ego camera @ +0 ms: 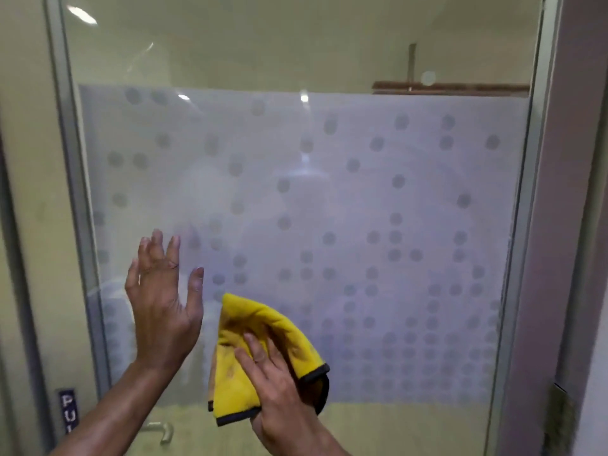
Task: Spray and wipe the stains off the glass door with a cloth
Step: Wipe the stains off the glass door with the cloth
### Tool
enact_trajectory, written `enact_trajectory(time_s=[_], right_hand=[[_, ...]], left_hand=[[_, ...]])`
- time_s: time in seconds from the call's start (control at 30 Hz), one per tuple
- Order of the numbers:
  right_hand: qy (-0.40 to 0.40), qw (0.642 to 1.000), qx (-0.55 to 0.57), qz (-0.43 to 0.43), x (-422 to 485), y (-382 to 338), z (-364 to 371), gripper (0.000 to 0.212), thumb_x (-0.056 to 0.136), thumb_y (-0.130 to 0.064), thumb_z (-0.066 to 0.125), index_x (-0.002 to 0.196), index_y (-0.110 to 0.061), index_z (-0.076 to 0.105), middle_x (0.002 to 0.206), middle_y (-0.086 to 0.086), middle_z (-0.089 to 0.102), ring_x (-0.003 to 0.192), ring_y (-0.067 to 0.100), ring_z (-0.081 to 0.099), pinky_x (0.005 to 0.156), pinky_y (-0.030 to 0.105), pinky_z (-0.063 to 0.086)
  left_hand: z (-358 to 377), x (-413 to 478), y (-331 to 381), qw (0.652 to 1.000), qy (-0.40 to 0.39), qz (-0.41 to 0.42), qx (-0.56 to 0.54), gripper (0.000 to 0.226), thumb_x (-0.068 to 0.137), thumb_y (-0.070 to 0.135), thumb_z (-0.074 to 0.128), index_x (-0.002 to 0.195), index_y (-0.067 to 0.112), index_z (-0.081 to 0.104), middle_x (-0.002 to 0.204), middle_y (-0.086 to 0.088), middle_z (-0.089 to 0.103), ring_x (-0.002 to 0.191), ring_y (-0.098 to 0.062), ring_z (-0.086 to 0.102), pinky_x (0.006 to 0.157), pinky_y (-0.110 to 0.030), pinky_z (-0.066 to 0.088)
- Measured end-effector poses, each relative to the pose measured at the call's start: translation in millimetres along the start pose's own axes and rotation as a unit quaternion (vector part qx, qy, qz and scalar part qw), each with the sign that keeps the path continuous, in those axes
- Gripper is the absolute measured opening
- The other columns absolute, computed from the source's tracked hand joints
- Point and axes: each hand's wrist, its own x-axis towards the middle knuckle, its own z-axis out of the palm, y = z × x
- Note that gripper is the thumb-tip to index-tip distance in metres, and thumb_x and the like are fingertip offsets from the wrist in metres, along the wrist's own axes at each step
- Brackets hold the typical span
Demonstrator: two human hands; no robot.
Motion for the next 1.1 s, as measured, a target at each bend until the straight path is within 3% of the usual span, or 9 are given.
enact_trajectory(time_s=[0.1, 0.17, 0.23, 0.37, 0.53, 0.67, 0.93, 1.0, 1.1], right_hand=[[0.058, 0.998, 0.022, 0.019, -11.1, -13.7, 3.7, 0.075, 0.083, -0.008, 0.066, 0.152, -0.027, 0.043, 0.166, -0.019, 0.018, 0.156, 0.005, 0.002, 0.125, 0.028, 0.01], [0.127, 0.989, 0.059, 0.049, -16.6, -26.3, 6.1, 0.066, 0.082, -0.015, 0.07, 0.141, -0.04, 0.053, 0.159, -0.028, 0.033, 0.153, -0.002, 0.014, 0.122, 0.027, 0.014], [0.179, 0.966, 0.14, 0.121, -21.7, -41.3, 8.1, 0.07, 0.085, -0.009, 0.065, 0.133, -0.059, 0.052, 0.15, -0.042, 0.038, 0.149, -0.006, 0.024, 0.12, 0.03, 0.023], [0.199, 0.919, 0.271, 0.208, -36.0, -78.3, 8.8, 0.049, 0.096, -0.021, 0.055, 0.137, -0.048, 0.057, 0.152, -0.028, 0.044, 0.146, 0.013, 0.041, 0.115, 0.046, 0.039], [0.098, 0.968, 0.141, 0.181, -61.7, -109.8, 0.3, 0.072, 0.079, -0.016, 0.049, 0.137, -0.056, 0.037, 0.156, -0.029, 0.028, 0.153, 0.005, 0.018, 0.12, 0.021, 0.015], [-0.038, 0.993, -0.003, 0.112, -79.1, -133.7, -4.1, 0.088, 0.07, -0.018, 0.047, 0.156, -0.035, 0.03, 0.167, -0.015, 0.005, 0.156, 0.015, -0.012, 0.123, 0.035, -0.004], [-0.128, 0.983, -0.129, 0.034, -111.2, -206.1, 5.7, 0.095, 0.092, -0.072, 0.043, 0.162, -0.023, 0.002, 0.167, 0.003, -0.026, 0.15, 0.023, -0.034, 0.122, 0.052, -0.017], [-0.11, 0.99, -0.09, 0.025, -128.5, -228.8, 8.2, 0.095, 0.089, -0.076, 0.047, 0.161, -0.024, 0.016, 0.17, -0.002, -0.013, 0.154, 0.016, -0.024, 0.124, 0.047, -0.01], [0.121, 0.988, 0.029, 0.086, -158.3, -249.3, 0.2, 0.063, 0.092, -0.067, 0.057, 0.144, -0.032, 0.053, 0.162, -0.009, 0.037, 0.154, 0.008, 0.021, 0.122, 0.031, 0.017]], left_hand=[[-23.1, -48.0, 15.1, 0.997, 0.012, -0.042, -0.064, 0.039, 0.106, 0.032, 0.043, 0.13, 0.011, 0.066, 0.14, -0.013, 0.065, 0.137, -0.032, 0.056, 0.11, -0.054, 0.041], [-41.2, -82.6, 32.0, 0.969, -0.008, -0.191, -0.157, 0.036, 0.105, 0.046, 0.041, 0.11, 0.028, 0.071, 0.121, 0.001, 0.074, 0.117, -0.025, 0.067, 0.102, -0.036, 0.048], [-49.8, -108.1, 48.9, 0.891, -0.046, -0.364, -0.268, 0.04, 0.104, 0.055, 0.044, 0.099, 0.027, 0.072, 0.11, -0.005, 0.078, 0.101, -0.023, 0.071, 0.085, -0.02, 0.052], [-61.4, -124.0, 70.6, 0.704, -0.181, -0.57, -0.382, 0.048, 0.109, 0.042, 0.031, 0.114, 0.009, 0.066, 0.117, -0.022, 0.07, 0.095, -0.029, 0.064, 0.071, -0.032, 0.049], [-110.5, -129.7, 83.6, 0.578, -0.245, -0.594, -0.503, 0.077, 0.091, 0.07, 0.041, 0.118, 0.008, 0.077, 0.107, -0.019, 0.08, 0.097, -0.03, 0.078, 0.071, -0.038, 0.064], [-156.2, -122.2, 62.0, 0.409, -0.298, -0.623, -0.596, 0.073, 0.091, 0.067, 0.056, 0.133, 0.009, 0.069, 0.14, -0.022, 0.066, 0.125, -0.036, 0.067, 0.097, -0.052, 0.06], [-224.4, -131.1, 29.5, 0.385, -0.37, -0.642, -0.55, 0.059, 0.074, 0.015, 0.088, 0.13, 0.009, 0.072, 0.129, -0.021, 0.072, 0.115, -0.039, 0.072, 0.101, -0.055, 0.056], [-240.1, -140.5, 20.1, 0.395, -0.36, -0.654, -0.535, 0.061, 0.074, 0.013, 0.084, 0.133, 0.009, 0.069, 0.131, -0.02, 0.071, 0.118, -0.038, 0.07, 0.11, -0.057, 0.049], [-263.6, -146.9, 9.9, 0.39, -0.337, -0.666, -0.539, 0.05, 0.077, 0.013, 0.077, 0.126, 0.002, 0.072, 0.128, -0.023, 0.072, 0.11, -0.041, 0.074, 0.099, -0.058, 0.057]])
